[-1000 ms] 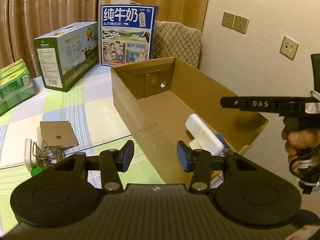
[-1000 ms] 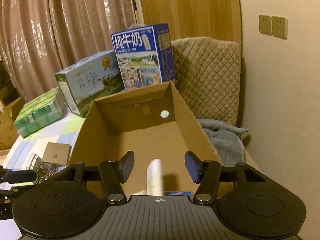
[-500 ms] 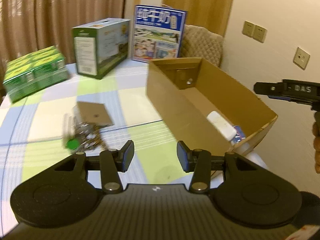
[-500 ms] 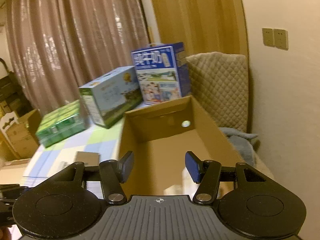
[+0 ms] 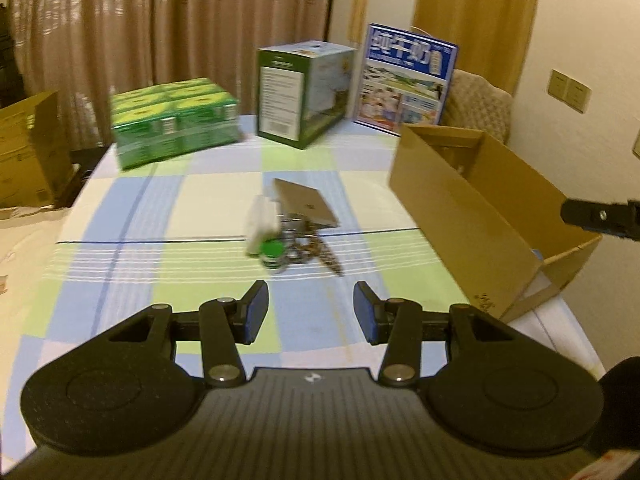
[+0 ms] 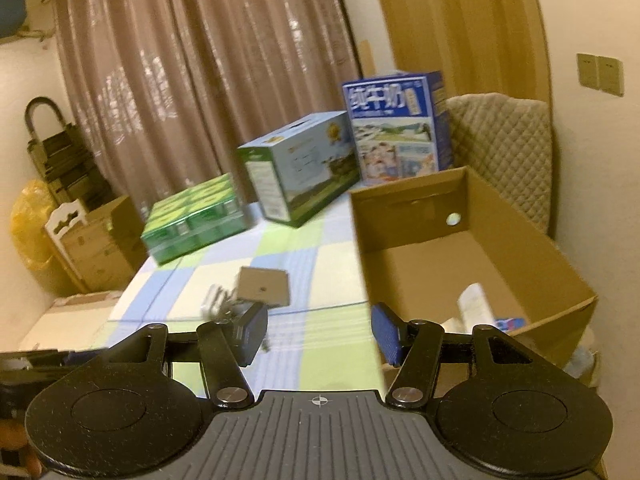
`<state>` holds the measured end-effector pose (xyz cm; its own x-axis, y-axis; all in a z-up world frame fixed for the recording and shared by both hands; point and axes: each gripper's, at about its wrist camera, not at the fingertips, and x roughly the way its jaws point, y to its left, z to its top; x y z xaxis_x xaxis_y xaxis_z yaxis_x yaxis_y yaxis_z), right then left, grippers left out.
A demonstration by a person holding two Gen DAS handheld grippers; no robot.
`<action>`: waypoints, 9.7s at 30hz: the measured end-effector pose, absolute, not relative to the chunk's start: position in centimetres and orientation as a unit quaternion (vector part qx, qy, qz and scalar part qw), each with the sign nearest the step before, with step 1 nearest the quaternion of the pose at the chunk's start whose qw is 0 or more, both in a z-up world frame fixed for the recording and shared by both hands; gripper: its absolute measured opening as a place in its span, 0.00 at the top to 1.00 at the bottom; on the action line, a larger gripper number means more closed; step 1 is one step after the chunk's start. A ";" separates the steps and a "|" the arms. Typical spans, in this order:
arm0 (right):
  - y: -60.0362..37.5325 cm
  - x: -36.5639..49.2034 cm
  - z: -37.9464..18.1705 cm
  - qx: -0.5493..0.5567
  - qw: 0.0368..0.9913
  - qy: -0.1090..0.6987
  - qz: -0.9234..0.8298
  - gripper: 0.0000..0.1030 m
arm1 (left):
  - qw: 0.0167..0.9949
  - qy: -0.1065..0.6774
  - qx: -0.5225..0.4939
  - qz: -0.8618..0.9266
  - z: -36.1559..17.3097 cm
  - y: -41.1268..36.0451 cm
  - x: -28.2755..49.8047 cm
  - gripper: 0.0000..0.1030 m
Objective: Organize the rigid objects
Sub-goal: 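Withdraw both tools from the cardboard box back over the table, then grasp the leopard-print keys with the right gripper while the left grasps the green-lidded jar, then lift the keys and green jar and carry both over the cardboard box, then lower into the box and open the left gripper while the right releases the keys, then withdraw both tools from the cardboard box back over the table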
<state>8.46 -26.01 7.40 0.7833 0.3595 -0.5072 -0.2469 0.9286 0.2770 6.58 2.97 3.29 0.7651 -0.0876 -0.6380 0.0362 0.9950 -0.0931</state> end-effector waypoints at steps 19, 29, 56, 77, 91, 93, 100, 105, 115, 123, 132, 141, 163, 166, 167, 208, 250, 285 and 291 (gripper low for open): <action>-19.6 9.9 3.9 0.067 0.924 0.320 0.196 0.46 | 0.939 0.343 -0.023 -0.015 2.0 6.6 8.3 0.60; -17.0 14.3 -0.7 0.048 0.913 0.346 0.210 0.47 | 0.932 0.362 0.003 -0.023 -1.7 7.5 13.3 0.60; -10.0 25.6 -11.0 -0.022 0.892 0.372 0.257 0.92 | 0.912 0.405 -0.006 -0.072 -9.0 8.0 22.7 0.60; -16.0 20.9 -9.4 -0.032 0.906 0.383 0.180 0.99 | 0.912 0.395 0.018 -0.105 -9.7 5.8 22.9 0.60; -16.4 20.1 -10.2 -0.029 0.908 0.380 0.176 0.90 | 0.918 0.386 -0.003 -0.087 -10.1 6.2 23.8 0.69; -16.4 20.1 -10.2 -0.030 0.909 0.375 0.176 0.79 | 0.919 0.386 0.002 -0.083 -10.3 6.0 24.0 0.76; -15.9 20.2 -9.7 -0.017 0.914 0.360 0.184 0.42 | 0.914 0.399 -0.018 -0.064 -9.8 6.4 22.6 0.76; -14.7 20.9 -9.8 -0.010 0.914 0.355 0.194 0.42 | 0.913 0.403 -0.011 -0.065 -9.6 5.7 20.2 0.76; -14.5 22.2 -10.9 -0.004 0.917 0.357 0.179 0.64 | 0.923 0.381 0.011 -0.053 -9.8 4.7 19.5 0.76; -15.1 21.9 -10.8 0.001 0.917 0.360 0.170 0.64 | 0.924 0.379 0.018 -0.052 -10.1 4.6 19.9 0.76; -15.3 21.2 -10.4 0.000 0.917 0.360 0.171 0.65 | 0.920 0.387 0.022 -0.050 -9.8 4.6 19.8 0.76; -15.6 18.1 -7.4 0.004 0.919 0.346 0.188 0.65 | 0.928 0.369 0.007 -0.043 -6.9 2.8 16.5 0.76; -21.1 6.4 1.3 0.052 0.933 0.316 0.163 0.65 | 0.942 0.329 -0.030 -0.062 1.6 -2.4 5.2 0.76; -21.9 5.5 1.8 0.055 0.934 0.314 0.160 0.65 | 0.942 0.326 -0.030 -0.068 2.0 -2.9 4.6 0.76; -22.1 5.3 1.9 0.057 0.934 0.314 0.158 0.65 | 0.942 0.326 -0.030 -0.070 2.1 -3.0 4.5 0.76; -35.2 11.6 7.7 0.049 0.961 0.258 0.088 0.65 | 0.934 0.307 0.005 -0.184 5.3 -15.6 11.6 0.76; -39.5 19.0 3.8 0.100 0.936 0.320 0.107 0.65 | 0.928 0.333 -0.014 -0.166 3.6 -16.4 18.5 0.67; -36.8 13.6 7.4 0.147 0.941 0.283 0.111 0.48 | 0.933 0.340 -0.050 -0.105 3.0 -7.9 11.7 0.67; -33.3 11.1 8.0 0.150 0.937 0.282 0.139 0.47 | 0.935 0.343 -0.053 -0.076 2.5 -4.4 8.7 0.67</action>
<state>11.10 -33.25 7.98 0.8027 0.3446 -0.4868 -0.1757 0.9166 0.3591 8.66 -4.44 2.54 0.7537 -0.1784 -0.6326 0.1059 0.9828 -0.1510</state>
